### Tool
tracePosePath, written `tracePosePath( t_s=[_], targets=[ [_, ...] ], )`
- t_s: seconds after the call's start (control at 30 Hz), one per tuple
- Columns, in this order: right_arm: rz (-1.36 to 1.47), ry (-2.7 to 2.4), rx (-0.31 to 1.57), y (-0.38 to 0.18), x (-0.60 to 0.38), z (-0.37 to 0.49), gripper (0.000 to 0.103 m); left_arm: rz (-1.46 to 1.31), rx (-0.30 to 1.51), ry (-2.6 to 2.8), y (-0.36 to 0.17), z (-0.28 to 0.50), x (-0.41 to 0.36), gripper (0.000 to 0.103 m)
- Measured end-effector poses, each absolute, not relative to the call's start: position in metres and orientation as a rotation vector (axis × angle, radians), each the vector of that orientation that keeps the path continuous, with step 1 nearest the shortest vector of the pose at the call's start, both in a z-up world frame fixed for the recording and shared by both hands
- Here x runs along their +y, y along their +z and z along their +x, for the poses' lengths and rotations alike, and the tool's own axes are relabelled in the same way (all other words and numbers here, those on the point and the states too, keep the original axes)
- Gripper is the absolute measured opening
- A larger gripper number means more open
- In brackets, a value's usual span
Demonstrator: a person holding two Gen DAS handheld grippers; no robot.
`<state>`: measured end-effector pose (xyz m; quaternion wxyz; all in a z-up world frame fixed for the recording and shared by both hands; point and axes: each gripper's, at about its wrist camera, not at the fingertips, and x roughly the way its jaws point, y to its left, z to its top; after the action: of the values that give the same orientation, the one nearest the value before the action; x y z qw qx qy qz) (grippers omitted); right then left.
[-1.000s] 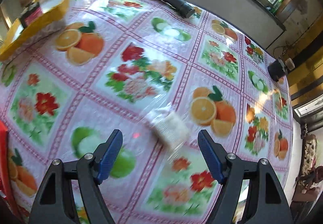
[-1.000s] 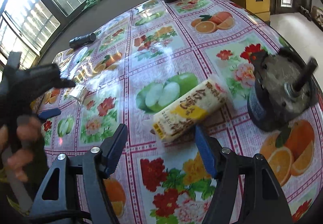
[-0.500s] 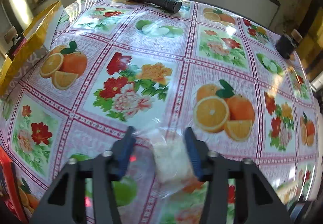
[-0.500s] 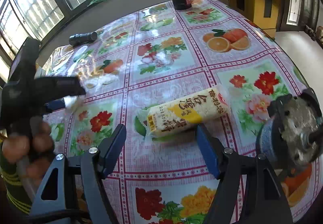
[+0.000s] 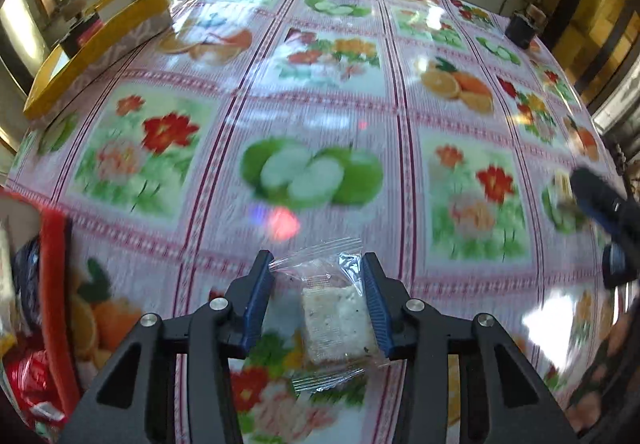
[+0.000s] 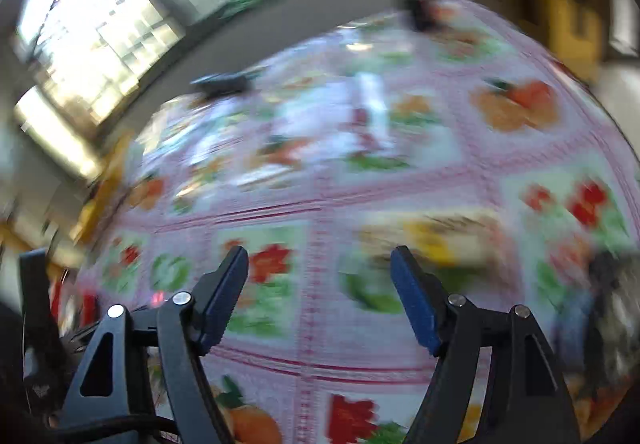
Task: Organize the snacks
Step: 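Grasp another clear white cake pack with left gripper while right gripper grasps long white-yellow bar, then carry white cake pack with left gripper while right gripper carries long bar over red tray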
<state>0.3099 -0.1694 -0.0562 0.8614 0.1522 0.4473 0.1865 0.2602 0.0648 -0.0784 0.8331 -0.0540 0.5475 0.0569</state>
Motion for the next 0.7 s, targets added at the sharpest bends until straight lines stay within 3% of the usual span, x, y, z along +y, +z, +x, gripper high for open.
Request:
tracePosePath(
  t_s=[0.1, 0.33, 0.53, 0.63, 0.7],
  targets=[
    [0.292, 0.376, 0.907, -0.041, -0.165, 0.305, 0.073, -0.124, 1.168, 0.117, -0.078, 0.248, 0.072, 0.044],
    [0.046, 0.228, 1.051, -0.054, -0.165, 0.355, 0.074, -0.113, 1.164, 0.113, -0.076, 0.231, 0.081, 0.044],
    [0.055, 0.314, 1.233, -0.072, -0.168, 0.342, 0.076, -0.121, 1.172, 0.092, -0.075, 0.225, 0.086, 0.044],
    [0.055, 0.481, 1.153, -0.048, -0.157, 0.302, 0.075, -0.135, 1.178, 0.072, -0.074, 0.222, 0.089, 0.044],
    [-0.060, 0.445, 1.118, -0.045, -0.152, 0.285, 0.081, -0.145, 1.182, 0.058, -0.074, 0.222, 0.091, 0.043]
  ],
)
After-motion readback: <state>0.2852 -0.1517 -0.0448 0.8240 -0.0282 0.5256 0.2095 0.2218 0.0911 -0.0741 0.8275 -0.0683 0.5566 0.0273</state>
